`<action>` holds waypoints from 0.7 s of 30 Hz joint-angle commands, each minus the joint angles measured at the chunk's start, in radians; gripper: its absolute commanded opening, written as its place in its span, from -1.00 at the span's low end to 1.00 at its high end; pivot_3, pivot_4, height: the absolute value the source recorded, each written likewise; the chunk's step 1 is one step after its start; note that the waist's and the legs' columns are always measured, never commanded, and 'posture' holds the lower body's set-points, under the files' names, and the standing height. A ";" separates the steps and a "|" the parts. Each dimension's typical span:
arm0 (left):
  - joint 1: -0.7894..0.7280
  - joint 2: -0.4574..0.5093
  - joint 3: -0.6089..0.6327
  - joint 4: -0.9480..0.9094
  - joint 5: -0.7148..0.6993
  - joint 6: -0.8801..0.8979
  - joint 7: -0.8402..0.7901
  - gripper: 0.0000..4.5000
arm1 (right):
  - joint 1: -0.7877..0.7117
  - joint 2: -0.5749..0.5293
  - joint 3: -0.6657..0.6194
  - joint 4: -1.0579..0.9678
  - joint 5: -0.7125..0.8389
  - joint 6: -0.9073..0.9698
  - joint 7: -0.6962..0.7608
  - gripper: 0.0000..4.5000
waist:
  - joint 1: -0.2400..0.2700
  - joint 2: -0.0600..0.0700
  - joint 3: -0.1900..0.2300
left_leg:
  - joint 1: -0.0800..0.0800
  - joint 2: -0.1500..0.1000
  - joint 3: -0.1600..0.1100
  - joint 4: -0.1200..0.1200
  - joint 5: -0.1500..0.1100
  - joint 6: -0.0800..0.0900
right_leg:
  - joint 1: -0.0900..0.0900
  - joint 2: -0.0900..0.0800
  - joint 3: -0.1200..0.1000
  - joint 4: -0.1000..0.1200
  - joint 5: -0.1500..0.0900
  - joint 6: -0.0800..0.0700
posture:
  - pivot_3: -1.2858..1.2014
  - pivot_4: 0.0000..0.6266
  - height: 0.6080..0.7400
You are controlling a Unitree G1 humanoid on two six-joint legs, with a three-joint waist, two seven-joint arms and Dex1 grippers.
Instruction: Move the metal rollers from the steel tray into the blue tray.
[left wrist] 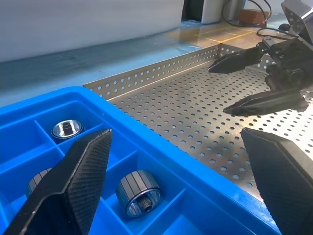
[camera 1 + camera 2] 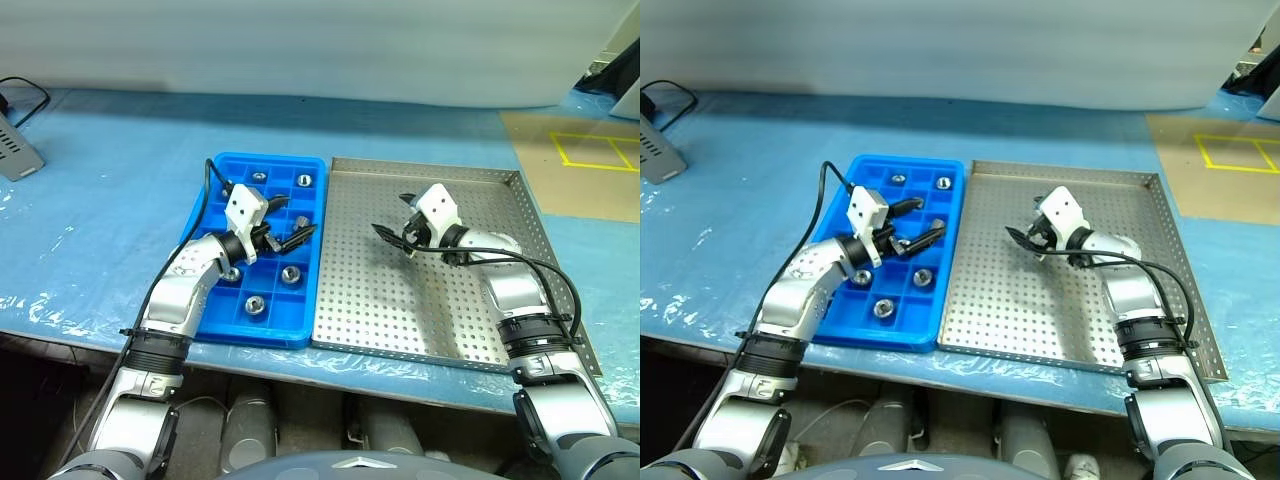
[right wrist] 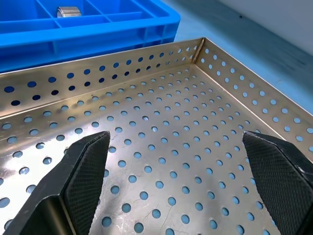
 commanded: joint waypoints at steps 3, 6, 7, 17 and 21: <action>0.002 0.008 0.007 -0.044 0.000 -0.006 0.008 0.98 | -0.027 0.000 0.003 -0.009 -0.006 -0.029 0.002 1.00 | 0.000 0.000 0.000 | 0.000 0.000 0.000 0.000 0.000 0.000 | 0.000 0.000 0.000 0.000 0.000 0.000 | -0.03 -0.52 1.00; 0.002 0.007 0.006 -0.043 0.000 -0.007 0.009 0.98 | -0.029 0.000 0.004 -0.004 -0.008 -0.031 0.004 1.00 | 0.000 0.000 0.000 | 0.000 0.000 0.000 0.000 0.000 0.000 | 0.000 0.000 0.000 0.000 0.000 0.000 | -0.03 -0.52 1.00; 0.002 0.007 0.006 -0.043 0.000 -0.007 0.010 0.98 | -0.030 0.000 0.004 -0.002 -0.009 -0.032 0.005 1.00 | 0.000 0.000 0.000 | 0.000 0.000 0.000 0.000 0.000 0.000 | 0.000 0.000 0.000 0.000 0.000 0.000 | -0.03 -0.52 1.00; 0.001 0.006 0.006 -0.041 0.001 -0.011 0.015 0.98 | -0.035 0.000 0.007 0.009 -0.016 -0.042 0.010 1.00 | 0.001 0.000 0.000 | 0.000 0.000 0.000 0.000 0.000 0.000 | 0.000 0.000 0.000 0.000 0.000 0.000 | -0.03 -0.52 1.00; 0.001 0.005 0.006 -0.042 0.001 -0.011 0.016 0.98 | -0.036 -0.001 0.008 0.010 -0.019 -0.044 0.011 1.00 | 0.001 0.000 0.000 | 0.000 0.000 0.000 0.000 0.000 0.000 | 0.000 0.000 0.000 0.000 0.000 0.000 | -0.03 -0.52 1.00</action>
